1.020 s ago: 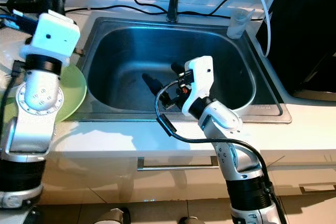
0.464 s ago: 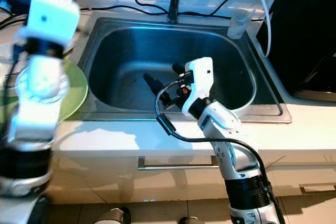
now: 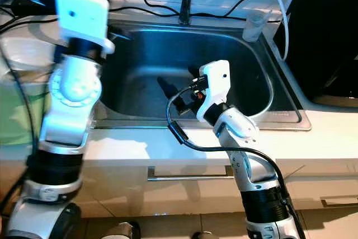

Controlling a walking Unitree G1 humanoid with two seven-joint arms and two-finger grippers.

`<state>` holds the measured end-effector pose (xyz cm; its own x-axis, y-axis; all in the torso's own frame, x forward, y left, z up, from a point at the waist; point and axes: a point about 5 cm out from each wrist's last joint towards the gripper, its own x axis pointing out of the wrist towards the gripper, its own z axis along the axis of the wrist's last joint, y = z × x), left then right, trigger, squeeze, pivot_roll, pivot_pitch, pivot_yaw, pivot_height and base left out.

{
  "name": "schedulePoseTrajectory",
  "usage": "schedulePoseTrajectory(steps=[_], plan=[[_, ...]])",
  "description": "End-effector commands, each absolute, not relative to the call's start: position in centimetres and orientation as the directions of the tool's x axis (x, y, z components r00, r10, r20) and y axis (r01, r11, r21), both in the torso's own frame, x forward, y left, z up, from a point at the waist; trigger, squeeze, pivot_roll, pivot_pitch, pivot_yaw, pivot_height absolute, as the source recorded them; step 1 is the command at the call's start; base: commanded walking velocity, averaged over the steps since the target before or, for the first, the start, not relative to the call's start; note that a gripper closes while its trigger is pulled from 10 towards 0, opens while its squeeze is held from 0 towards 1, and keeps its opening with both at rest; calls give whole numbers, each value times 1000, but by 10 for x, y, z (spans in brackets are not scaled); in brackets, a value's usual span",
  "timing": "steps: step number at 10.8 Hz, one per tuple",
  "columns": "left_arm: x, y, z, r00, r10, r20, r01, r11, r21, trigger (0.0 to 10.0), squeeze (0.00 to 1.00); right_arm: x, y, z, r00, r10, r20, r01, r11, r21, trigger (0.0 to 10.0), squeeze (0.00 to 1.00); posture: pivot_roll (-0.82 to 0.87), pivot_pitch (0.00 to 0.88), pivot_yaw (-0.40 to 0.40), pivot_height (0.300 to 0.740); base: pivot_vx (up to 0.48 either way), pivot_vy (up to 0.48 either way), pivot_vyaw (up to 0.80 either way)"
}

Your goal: Kitchen organization

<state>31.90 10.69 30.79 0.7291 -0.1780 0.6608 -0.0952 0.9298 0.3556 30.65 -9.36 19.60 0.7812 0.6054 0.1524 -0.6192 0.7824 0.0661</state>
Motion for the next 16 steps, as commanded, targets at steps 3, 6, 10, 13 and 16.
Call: schedulePoseTrajectory(steps=[3,6,10,13,16], plan=[[322,104,309,720,-205,663,-57,934,352,0,0,313,-106,191,819,555,146,-567,822,51,10000,0,-3,91,-16,740,0,0,0],[324,123,311,727,-113,678,-157,933,324,0,0,313,-108,189,820,554,143,-565,824,51,10000,0,-2,92,-29,740,0,0,0],[321,133,318,702,-70,709,-213,929,302,0,0,317,-107,189,819,554,149,-565,823,47,10000,0,6,84,-39,740,0,0,0],[318,134,327,674,-51,737,-232,933,276,0,0,318,-107,190,818,554,153,-566,823,44,10000,0,4,81,-44,740,0,0,0],[318,133,325,679,-43,733,-228,936,266,0,0,318,-107,190,817,556,156,-567,823,40,10000,0,2,81,-48,740,0,0,0]])
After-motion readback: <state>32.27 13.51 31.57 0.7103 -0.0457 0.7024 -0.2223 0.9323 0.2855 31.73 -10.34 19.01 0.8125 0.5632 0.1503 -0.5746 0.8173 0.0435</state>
